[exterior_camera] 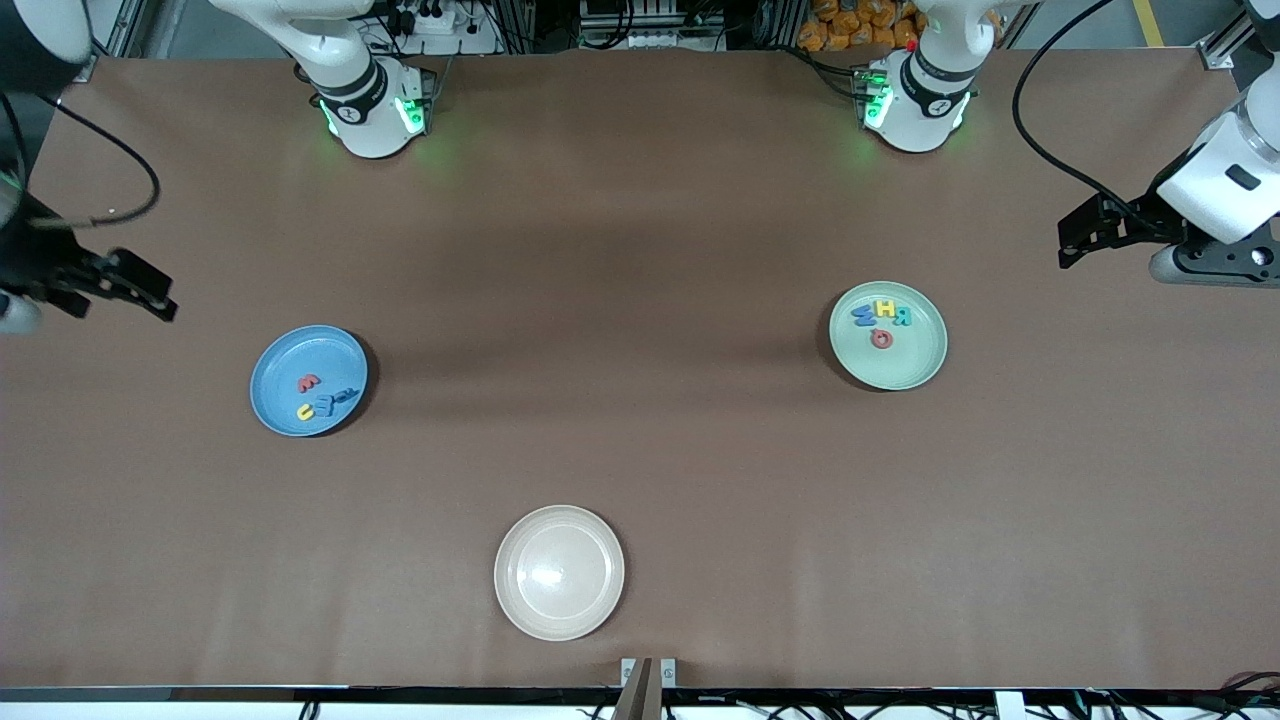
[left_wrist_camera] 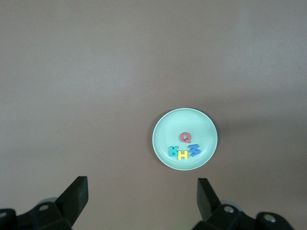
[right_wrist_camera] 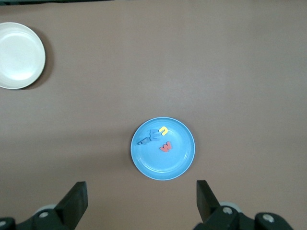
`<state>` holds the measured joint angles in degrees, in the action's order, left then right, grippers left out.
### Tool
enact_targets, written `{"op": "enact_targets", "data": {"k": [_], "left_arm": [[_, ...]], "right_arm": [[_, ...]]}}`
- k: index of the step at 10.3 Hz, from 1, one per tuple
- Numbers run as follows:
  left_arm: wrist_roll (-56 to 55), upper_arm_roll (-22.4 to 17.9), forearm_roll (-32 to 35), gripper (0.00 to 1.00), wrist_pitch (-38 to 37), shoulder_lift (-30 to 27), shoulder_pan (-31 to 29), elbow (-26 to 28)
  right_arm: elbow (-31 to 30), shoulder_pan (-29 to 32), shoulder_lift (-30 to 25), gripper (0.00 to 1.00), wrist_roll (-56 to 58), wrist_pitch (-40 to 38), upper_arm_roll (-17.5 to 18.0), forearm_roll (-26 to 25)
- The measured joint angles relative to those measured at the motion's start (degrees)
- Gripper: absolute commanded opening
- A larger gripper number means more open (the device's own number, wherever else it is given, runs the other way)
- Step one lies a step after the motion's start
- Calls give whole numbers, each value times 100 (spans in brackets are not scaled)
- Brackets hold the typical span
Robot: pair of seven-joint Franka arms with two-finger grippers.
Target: Sort upper and lower case letters into plates
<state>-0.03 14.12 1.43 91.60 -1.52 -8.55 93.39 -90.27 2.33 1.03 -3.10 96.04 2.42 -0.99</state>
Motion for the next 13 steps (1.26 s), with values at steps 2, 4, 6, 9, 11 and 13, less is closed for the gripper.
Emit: {"op": "enact_targets", "data": {"k": [2,4,6,9,11,13], "left_arm": [[0,0,0,100,0,-27,3,-5],[0,0,0,100,-45,-139,5,-7],[0,1,-5,100,-251,-256,7,-7],[0,1,-9,100,-368,-333,8,-7],[0,1,-11,100,-372,-336,8,-7],[0,1,-12,100,-372,-352,8,-7]], "right_arm": [[163,-30,0,100,0,-258,19,4],[193,-76,-3,100,-3,-389,49,4],[208,-103,-13,100,-4,-451,61,4],[209,-139,-16,100,-4,-482,63,4],[209,-145,-16,100,-5,-494,63,4],[209,-145,-16,100,-5,-502,62,4]]}}
